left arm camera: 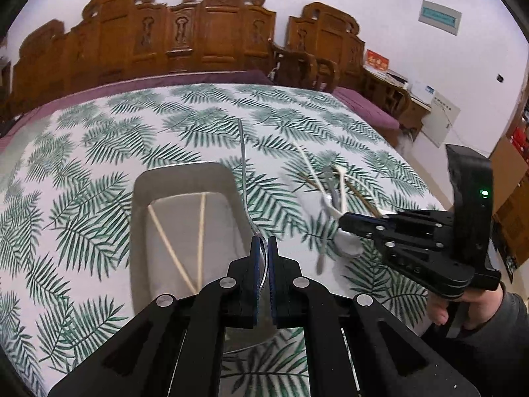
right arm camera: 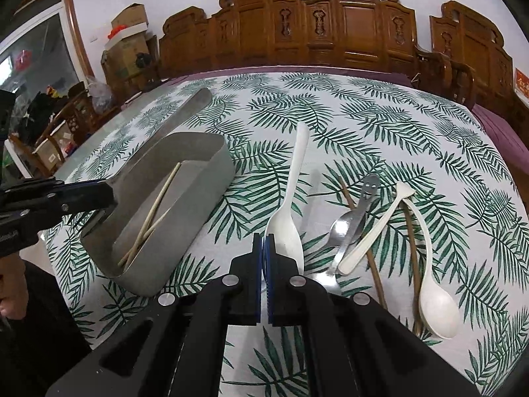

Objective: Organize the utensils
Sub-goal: 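Carry the fork into the tray and open the left tool while the right tool holds the spoon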

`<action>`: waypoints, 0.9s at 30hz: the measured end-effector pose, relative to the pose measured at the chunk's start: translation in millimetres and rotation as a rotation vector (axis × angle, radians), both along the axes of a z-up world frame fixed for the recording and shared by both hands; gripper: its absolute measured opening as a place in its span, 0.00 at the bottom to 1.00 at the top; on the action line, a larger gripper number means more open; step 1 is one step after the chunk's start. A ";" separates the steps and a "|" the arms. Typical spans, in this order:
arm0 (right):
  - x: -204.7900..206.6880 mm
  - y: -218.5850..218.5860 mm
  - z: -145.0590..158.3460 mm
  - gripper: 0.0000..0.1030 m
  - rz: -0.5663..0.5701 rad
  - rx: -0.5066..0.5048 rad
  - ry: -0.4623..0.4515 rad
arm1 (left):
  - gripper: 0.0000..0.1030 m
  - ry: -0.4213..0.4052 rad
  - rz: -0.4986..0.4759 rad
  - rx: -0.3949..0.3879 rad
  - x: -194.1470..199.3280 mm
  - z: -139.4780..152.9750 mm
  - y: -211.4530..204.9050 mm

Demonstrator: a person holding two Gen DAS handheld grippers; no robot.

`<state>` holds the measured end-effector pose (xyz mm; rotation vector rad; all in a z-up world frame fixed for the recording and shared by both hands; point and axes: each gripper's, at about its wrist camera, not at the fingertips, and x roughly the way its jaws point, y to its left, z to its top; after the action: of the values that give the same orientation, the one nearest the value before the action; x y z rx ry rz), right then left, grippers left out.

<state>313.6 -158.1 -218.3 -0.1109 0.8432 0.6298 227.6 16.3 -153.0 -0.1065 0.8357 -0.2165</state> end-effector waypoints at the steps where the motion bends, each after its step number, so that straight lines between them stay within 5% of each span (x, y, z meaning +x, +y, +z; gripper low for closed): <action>1: -0.4 1.0 -0.3 0.03 0.002 -0.002 0.000 | 0.03 0.005 0.005 0.002 0.3 -2.1 2.0; 27: -1.6 -5.2 -2.1 0.03 0.001 -0.001 0.007 | 0.03 0.189 0.019 0.077 28.1 -65.5 1.2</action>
<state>312.1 -163.3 -220.4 -0.1103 0.8503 0.6315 255.7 17.5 -218.5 -0.0633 1.0298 -0.1578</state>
